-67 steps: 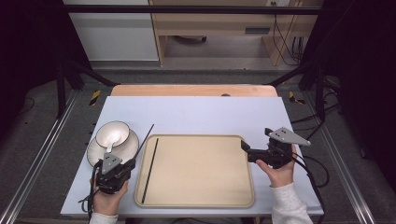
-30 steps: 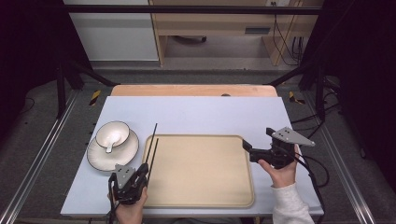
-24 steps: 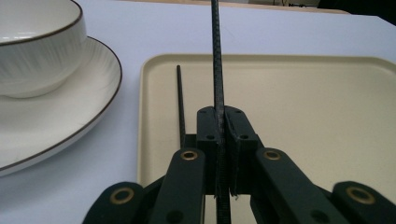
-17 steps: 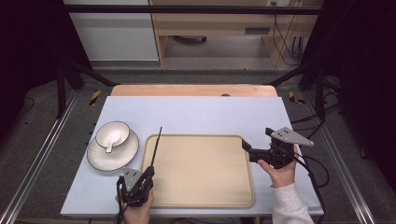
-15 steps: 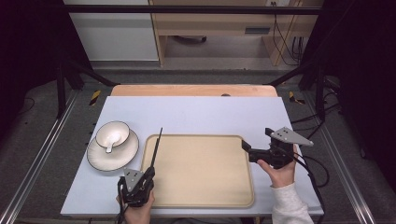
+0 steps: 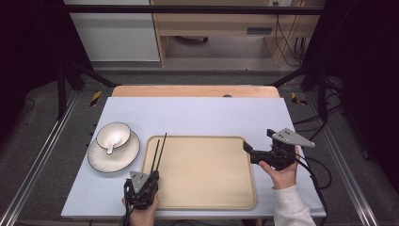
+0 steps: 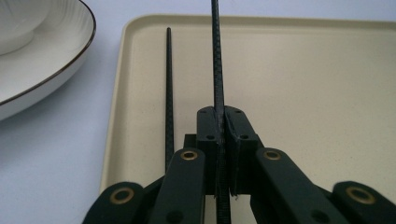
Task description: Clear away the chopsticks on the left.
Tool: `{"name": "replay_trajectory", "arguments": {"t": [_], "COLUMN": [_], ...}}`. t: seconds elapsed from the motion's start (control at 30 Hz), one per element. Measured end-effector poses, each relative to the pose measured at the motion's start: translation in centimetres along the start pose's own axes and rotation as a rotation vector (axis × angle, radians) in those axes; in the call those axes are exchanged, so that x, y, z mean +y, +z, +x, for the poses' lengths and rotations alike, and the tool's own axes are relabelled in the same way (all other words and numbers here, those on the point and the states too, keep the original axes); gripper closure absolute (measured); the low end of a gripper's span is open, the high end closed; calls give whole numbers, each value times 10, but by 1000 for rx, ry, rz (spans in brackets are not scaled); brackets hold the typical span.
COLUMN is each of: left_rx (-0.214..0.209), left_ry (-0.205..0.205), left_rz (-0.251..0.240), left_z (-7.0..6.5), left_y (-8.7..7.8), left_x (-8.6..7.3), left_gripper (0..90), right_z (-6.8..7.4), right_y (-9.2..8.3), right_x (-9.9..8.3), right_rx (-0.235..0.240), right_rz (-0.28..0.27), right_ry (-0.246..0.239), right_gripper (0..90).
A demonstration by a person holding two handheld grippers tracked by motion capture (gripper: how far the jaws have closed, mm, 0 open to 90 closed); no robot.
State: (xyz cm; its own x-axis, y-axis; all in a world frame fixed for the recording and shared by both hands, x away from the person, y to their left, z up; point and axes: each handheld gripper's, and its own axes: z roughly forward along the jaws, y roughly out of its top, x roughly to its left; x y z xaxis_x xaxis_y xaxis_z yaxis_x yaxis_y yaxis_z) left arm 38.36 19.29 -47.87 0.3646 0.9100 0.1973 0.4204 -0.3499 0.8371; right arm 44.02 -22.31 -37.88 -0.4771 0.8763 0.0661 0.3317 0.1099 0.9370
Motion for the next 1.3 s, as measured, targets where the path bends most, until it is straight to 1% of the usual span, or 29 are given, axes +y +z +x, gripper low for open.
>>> {"name": "replay_trajectory", "arguments": {"t": [0.13, 0.27, 0.43, 0.5, 0.7, 0.8, 0.9, 1.1, 1.2, 1.27, 1.3], "left_rx": [-2, 0, 4, 3, 12, 10, 10, 3, -8, -20, -23], "left_ry": [-3, -23, -37, -28, -13, 1, -1, 17, 27, 30, 48], "left_rz": [11, 19, 45, 60, 79, 79, 79, 81, 56, 24, 15], "left_z": [0, -1, -2, -1, -2, -2, -2, -1, 3, 5, 6], "left_y": [2, 3, 5, 6, 6, 5, 6, 6, 2, -1, -3], "left_x": [-2, -3, -3, -3, -2, -2, -1, 0, 4, 8, 11], "left_gripper": [849, 849, 849, 849, 848, 846, 841, 832, 817, 793, 779], "right_z": [0, 0, 1, 1, 1, 1, 1, 1, 1, 0, 0], "right_y": [0, 0, 1, 1, 1, 2, 2, 1, 0, -1, -1], "right_x": [0, 0, -1, -1, -1, -1, -1, 0, 0, 0, 0], "right_rx": [2, 2, 1, 1, 1, 2, 2, 2, -2, -2, -3], "right_rz": [2, 3, 4, 5, 4, 6, 7, 2, -2, -4, -5], "right_ry": [-2, -2, -2, -2, -2, -3, -3, -2, 1, 3, 3], "right_gripper": [20, 21, 21, 21, 20, 20, 21, 21, 21, 21, 21]}}
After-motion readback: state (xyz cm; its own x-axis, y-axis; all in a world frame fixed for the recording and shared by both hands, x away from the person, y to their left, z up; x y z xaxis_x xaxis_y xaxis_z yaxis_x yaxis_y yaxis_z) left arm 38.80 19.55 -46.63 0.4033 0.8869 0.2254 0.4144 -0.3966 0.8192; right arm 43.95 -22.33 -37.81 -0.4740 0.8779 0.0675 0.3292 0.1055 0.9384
